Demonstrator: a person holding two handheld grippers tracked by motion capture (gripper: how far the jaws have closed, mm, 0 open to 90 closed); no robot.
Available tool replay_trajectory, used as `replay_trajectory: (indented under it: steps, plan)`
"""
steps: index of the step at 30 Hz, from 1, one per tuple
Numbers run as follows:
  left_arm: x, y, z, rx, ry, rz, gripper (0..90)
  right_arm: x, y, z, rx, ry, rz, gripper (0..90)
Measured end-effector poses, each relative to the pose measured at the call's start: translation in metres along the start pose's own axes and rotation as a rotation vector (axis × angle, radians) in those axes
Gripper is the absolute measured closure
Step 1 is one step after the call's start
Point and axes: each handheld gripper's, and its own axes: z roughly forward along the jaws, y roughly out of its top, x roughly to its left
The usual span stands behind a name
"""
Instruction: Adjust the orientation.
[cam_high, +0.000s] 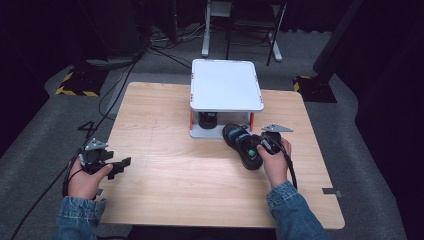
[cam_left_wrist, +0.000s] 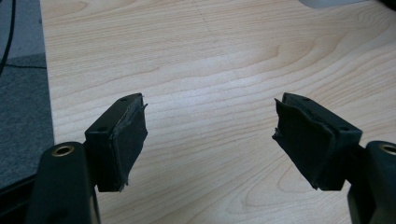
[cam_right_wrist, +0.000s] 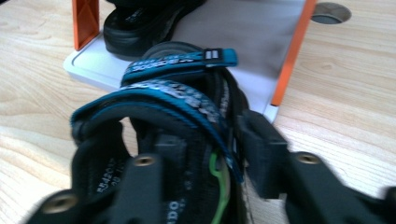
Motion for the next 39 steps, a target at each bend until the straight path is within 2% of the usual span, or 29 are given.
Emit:
replay_trajectory:
  steps: [4, 7, 10, 11, 15, 17, 20, 22, 23, 25, 29, 34, 35, 39]
  plan:
    - [-0.001, 0.002, 0.002, 0.004, -0.004, 0.003, 24.7, -0.002, 0.002, -0.008, -0.004, -0.036, -0.022, 45.2]
    - [-0.002, 0.003, 0.004, 0.006, -0.007, 0.01, 24.7, 0.0, 0.007, -0.016, 0.008, -0.027, -0.035, 39.9]
    - [-0.002, 0.004, 0.004, 0.007, -0.01, 0.009, 24.7, 0.004, 0.012, -0.028, 0.026, -0.029, -0.084, 37.1]
    - [-0.002, 0.004, 0.005, 0.005, -0.009, 0.011, 24.7, 0.006, 0.014, -0.033, 0.015, -0.023, -0.096, 36.1]
    - [-0.003, 0.005, 0.006, 0.006, -0.01, 0.014, 24.7, 0.015, 0.022, -0.055, 0.016, -0.003, -0.139, 37.9]
    - [-0.003, 0.006, 0.007, 0.008, -0.013, 0.017, 24.7, 0.02, 0.023, -0.063, 0.067, 0.016, -0.191, 39.2]
    - [-0.005, 0.007, 0.008, 0.011, -0.016, 0.02, 24.7, 0.025, 0.018, -0.066, 0.185, 0.02, -0.266, 40.0]
    - [-0.006, 0.008, 0.009, 0.011, -0.018, 0.022, 24.7, 0.025, 0.014, -0.063, 0.219, 0.021, -0.296, 43.5]
    - [-0.006, 0.008, 0.01, 0.011, -0.017, 0.024, 24.7, 0.023, 0.012, -0.061, 0.215, 0.025, -0.3, 44.9]
    - [-0.007, 0.009, 0.01, 0.01, -0.017, 0.025, 24.6, 0.02, 0.01, -0.059, 0.215, 0.068, -0.273, 54.6]
    - [-0.008, 0.009, 0.01, 0.001, -0.01, 0.029, 25.0, 0.021, 0.013, -0.062, 0.205, 0.066, -0.313, 68.3]
    - [-0.006, 0.008, 0.007, -0.018, -0.004, 0.036, 25.8, 0.029, 0.016, -0.062, 0.145, 0.081, -0.319, 73.1]
    - [-0.006, 0.007, 0.007, -0.019, -0.003, 0.032, 25.8, 0.032, 0.017, -0.063, 0.121, 0.095, -0.311, 73.6]
    - [-0.006, 0.006, 0.006, -0.016, 0.001, 0.029, 25.9, 0.04, 0.021, -0.062, 0.017, 0.191, -0.224, 74.0]
